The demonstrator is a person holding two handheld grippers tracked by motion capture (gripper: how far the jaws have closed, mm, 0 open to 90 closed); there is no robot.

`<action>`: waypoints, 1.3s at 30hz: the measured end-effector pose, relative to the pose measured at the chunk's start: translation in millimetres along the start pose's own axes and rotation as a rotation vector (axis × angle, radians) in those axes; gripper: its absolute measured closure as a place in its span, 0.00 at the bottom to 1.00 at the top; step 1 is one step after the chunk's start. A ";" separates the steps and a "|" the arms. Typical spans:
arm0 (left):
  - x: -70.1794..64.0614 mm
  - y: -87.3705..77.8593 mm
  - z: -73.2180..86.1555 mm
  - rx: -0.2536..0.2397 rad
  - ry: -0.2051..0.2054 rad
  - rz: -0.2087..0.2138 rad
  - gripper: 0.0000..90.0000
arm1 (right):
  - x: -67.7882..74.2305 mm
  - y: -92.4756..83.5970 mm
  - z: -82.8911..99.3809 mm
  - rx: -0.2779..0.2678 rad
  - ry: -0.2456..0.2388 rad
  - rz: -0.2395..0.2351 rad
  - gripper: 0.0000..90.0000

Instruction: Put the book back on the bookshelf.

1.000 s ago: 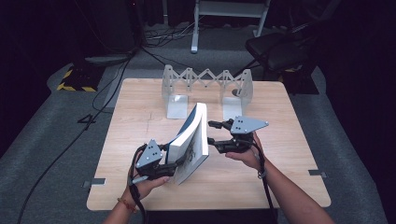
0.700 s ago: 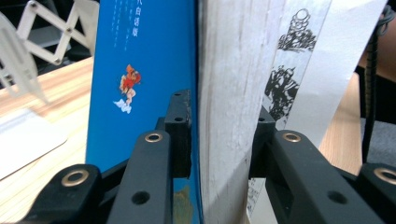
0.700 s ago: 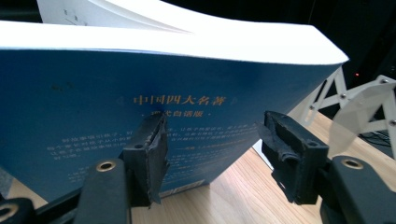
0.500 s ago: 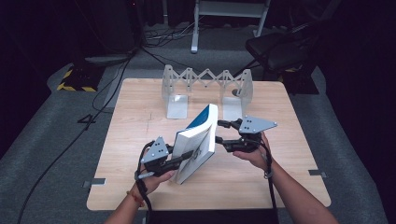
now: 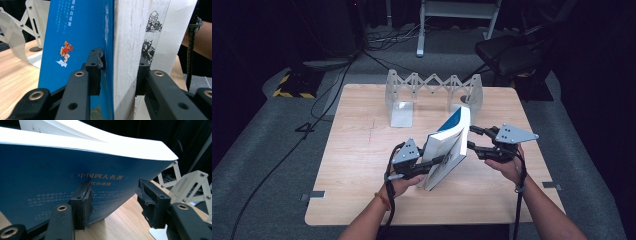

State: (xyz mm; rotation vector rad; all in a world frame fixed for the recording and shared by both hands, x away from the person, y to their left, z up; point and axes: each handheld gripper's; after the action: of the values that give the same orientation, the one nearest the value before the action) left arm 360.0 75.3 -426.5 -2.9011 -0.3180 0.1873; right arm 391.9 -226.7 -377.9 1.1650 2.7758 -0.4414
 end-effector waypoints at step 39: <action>-46.6 5.0 3.9 0.124 0.008 -0.353 0.23 | 52.6 26.8 -26.5 -0.009 -0.056 -0.026 0.44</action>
State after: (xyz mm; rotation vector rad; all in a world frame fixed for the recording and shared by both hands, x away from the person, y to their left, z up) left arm 315.3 60.7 -426.6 -2.6682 -0.7776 0.1302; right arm 374.6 -165.0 -369.2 1.0988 2.7452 -0.4565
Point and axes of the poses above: each handheld gripper's, and its own axes: y roughly forward along the jaws, z roughly out of its underside, x roughly to its left, and after that the axes turned 13 degrees about z, right-handed
